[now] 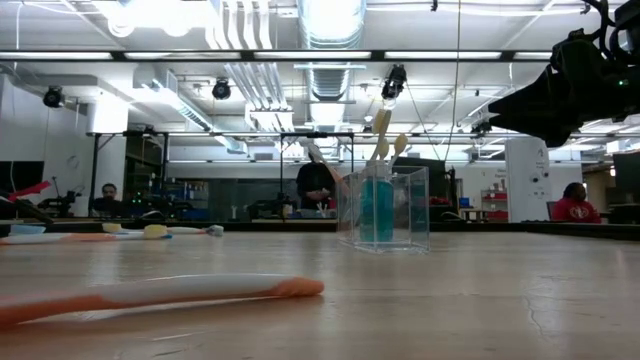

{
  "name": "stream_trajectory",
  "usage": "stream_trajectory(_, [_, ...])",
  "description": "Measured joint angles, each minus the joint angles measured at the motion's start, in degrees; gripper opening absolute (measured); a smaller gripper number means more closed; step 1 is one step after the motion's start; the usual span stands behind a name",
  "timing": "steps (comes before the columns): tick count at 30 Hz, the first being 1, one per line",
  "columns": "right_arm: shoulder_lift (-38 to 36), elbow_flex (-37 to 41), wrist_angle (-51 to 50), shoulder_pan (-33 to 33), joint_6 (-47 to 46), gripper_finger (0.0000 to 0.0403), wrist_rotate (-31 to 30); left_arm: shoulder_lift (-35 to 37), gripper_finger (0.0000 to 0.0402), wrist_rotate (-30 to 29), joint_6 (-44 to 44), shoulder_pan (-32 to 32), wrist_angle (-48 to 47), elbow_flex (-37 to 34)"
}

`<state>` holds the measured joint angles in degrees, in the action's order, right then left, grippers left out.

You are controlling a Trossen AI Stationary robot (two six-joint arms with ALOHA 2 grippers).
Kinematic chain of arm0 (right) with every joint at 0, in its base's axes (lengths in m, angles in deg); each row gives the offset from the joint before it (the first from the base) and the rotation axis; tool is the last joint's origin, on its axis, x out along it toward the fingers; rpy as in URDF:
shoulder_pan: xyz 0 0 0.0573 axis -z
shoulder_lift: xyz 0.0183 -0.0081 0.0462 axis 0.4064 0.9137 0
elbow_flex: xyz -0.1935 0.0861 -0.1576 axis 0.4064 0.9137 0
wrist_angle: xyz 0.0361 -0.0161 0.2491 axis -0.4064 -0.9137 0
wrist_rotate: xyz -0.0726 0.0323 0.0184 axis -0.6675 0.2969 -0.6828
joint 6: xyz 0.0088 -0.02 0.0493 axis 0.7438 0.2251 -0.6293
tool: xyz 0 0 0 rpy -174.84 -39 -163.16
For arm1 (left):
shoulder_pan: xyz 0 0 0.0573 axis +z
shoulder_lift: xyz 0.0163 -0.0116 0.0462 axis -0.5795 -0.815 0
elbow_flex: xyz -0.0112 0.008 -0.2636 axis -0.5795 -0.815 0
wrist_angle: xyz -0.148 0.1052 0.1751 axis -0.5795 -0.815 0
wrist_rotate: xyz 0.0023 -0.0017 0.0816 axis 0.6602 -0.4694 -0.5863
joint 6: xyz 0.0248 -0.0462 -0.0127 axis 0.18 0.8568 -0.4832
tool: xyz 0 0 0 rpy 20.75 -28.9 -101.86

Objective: Pick & Place toothbrushing station
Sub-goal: Put the orange toothbrush into the transparent

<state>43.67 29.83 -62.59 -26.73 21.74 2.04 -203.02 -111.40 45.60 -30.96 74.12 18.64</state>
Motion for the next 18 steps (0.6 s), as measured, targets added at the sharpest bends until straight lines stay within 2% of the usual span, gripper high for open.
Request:
stream_trajectory(9, [0.0, 0.0, 0.0, 0.0, 0.0, 0.0215, 0.0, 0.0, 0.0039, 0.2, 0.9, 0.3, -0.5, 0.0])
stream_trajectory(18, [0.0, 0.0, 0.0, 0.0, 0.0, 0.0215, 0.0, 0.5, 0.0026, 0.3, 1.1, 0.3, -2.2, 0.0])
